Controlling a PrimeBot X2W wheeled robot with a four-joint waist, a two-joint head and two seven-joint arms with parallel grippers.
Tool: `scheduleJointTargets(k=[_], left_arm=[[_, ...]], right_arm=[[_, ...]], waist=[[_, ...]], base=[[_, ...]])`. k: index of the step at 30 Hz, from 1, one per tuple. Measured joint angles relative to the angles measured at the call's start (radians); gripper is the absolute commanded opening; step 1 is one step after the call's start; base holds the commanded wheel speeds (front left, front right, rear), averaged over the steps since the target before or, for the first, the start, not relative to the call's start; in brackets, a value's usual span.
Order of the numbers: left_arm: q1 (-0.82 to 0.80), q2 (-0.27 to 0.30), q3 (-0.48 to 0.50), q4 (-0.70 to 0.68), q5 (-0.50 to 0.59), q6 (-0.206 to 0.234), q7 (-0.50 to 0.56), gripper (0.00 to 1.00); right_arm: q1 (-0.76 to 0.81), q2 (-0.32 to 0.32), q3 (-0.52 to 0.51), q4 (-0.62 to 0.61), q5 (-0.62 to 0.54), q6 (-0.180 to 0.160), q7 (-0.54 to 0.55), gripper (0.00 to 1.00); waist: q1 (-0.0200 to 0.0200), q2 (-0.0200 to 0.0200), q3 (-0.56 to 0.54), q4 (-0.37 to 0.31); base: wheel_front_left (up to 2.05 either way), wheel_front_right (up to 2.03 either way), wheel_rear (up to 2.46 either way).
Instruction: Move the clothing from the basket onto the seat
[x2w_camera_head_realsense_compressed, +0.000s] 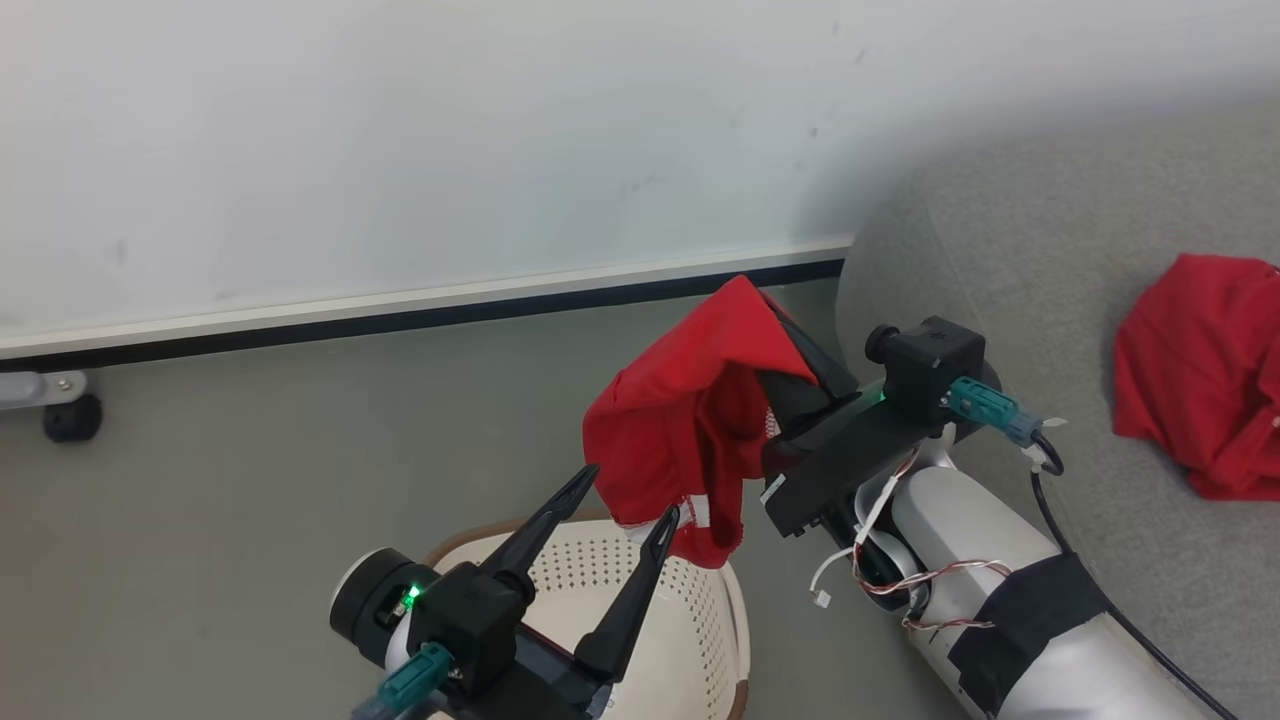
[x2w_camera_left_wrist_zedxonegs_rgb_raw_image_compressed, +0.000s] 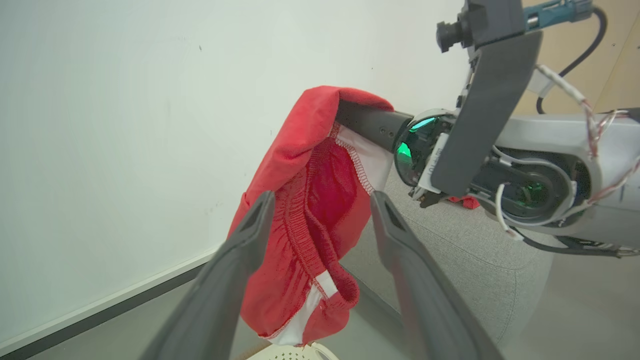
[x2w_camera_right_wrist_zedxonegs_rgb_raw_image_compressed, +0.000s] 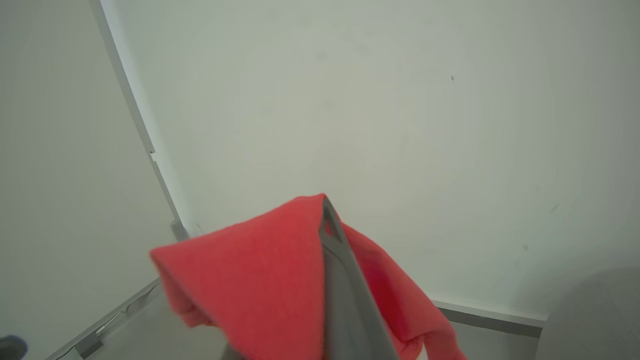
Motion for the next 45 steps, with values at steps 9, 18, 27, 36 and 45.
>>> scheduleJointTargets(k=[9,18,27,36,45], left_arm=[[0.000,0.019,0.006,-0.002,0.002,0.001,0.017,1.00],[-0.001,0.035,0.006,-0.016,0.011,0.000,0.034,1.00],[-0.007,0.059,0.003,-0.036,0.030,-0.001,0.061,1.00],[-0.029,0.076,0.002,-0.056,0.039,-0.001,0.086,1.00],[-0.067,0.079,-0.012,-0.057,0.061,-0.009,0.104,1.00]], right_arm=[[0.000,-0.012,-0.031,0.007,0.006,-0.017,-0.008,0.00],[0.000,-0.021,-0.062,0.010,0.006,-0.028,-0.015,0.00],[0.006,-0.026,-0.095,0.001,0.006,-0.044,-0.016,0.00],[0.020,-0.029,-0.137,-0.020,0.006,-0.060,-0.016,0.00],[0.019,-0.039,-0.203,-0.031,0.009,-0.070,-0.016,0.00]], waist=[[0.0001,0.0000,0.030,-0.063],[0.0000,0.0000,0.062,-0.158],[0.0001,0.0000,0.099,-0.264],[0.0000,0.0000,0.143,-0.368],[0.0000,0.0000,0.193,-0.429]], base=[[0.00,0.00,0.00],[0.00,0.00,0.00],[0.00,0.00,0.00],[0.00,0.00,0.00],[0.00,0.00,0.00]])
